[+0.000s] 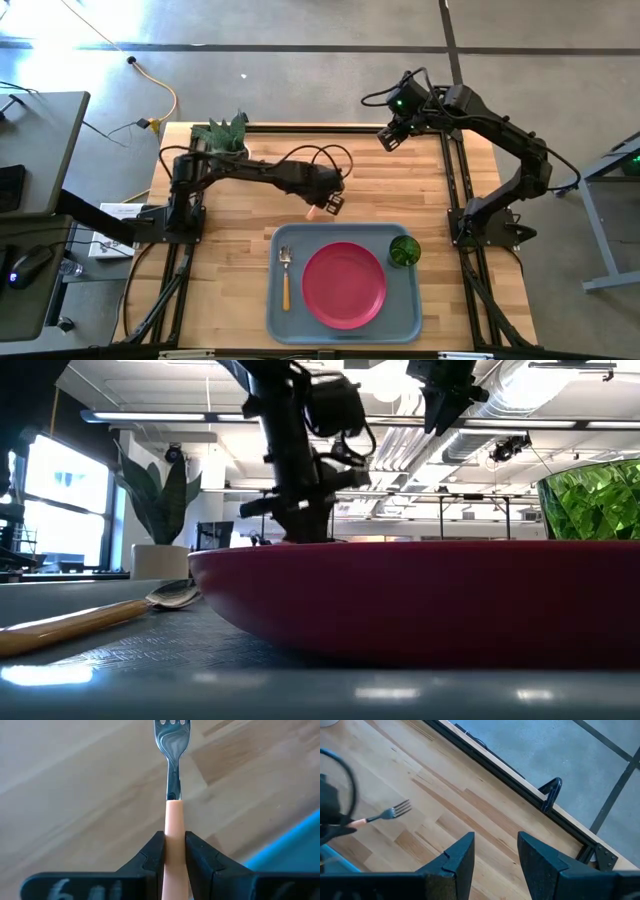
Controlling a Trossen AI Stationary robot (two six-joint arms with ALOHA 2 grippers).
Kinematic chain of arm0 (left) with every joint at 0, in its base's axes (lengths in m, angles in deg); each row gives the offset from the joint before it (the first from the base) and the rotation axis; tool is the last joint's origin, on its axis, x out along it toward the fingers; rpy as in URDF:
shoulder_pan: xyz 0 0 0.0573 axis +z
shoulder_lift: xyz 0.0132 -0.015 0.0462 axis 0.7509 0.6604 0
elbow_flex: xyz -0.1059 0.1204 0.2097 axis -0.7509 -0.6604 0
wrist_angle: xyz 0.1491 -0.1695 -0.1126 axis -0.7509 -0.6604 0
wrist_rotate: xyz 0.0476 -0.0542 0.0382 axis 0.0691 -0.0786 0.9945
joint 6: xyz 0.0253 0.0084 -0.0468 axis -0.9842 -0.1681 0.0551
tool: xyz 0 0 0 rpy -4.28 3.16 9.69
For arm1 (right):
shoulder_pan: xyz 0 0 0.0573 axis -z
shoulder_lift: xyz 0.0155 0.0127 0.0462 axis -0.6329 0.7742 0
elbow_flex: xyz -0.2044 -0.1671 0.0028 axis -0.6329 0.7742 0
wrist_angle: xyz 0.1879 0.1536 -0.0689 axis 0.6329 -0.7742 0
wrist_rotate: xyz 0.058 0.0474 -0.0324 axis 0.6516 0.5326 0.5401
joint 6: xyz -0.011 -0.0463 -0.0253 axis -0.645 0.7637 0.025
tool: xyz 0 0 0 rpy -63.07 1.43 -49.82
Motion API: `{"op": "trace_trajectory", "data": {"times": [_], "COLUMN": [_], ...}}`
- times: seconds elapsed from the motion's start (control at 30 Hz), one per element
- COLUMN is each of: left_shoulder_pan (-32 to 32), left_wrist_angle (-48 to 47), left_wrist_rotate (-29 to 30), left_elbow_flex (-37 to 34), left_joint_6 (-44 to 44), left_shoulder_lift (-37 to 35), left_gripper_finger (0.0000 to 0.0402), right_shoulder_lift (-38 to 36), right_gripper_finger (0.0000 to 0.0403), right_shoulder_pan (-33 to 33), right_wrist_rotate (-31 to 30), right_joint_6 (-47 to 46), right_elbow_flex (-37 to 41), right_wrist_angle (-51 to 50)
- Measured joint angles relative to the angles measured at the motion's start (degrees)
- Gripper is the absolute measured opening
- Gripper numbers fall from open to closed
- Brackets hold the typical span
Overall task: Pick and place plate/cup/fork/spoon on tray
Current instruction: Put the yellow fork on the blue tray
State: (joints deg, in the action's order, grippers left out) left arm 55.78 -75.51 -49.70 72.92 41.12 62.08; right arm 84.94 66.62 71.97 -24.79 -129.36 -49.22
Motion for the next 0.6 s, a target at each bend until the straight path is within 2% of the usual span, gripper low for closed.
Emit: {"op": "trace_trajectory", "data": {"times": [0.3,0.6], "left_shoulder_pan": [-6.3,-13.3], "left_wrist_angle": [-3.9,-13.2], "left_wrist_rotate": [1.1,3.7], "left_elbow_flex": [0.0,0.3], "left_joint_6": [8.9,25.0], "left_shoulder_lift": [-5.0,-8.0], "left_gripper_finger": [0.0051,0.0052], "right_shoulder_lift": [0.0,0.0], "right_gripper_finger": [0.0139,0.0139], "right_shoulder_pan": [-0.1,-0.1], "right_wrist_rotate": [0.4,0.7], "right_joint_6": [-0.8,-4.1], "right_elbow_flex": [0.0,0.0], "right_wrist_angle": [-1.3,-2.2]}}
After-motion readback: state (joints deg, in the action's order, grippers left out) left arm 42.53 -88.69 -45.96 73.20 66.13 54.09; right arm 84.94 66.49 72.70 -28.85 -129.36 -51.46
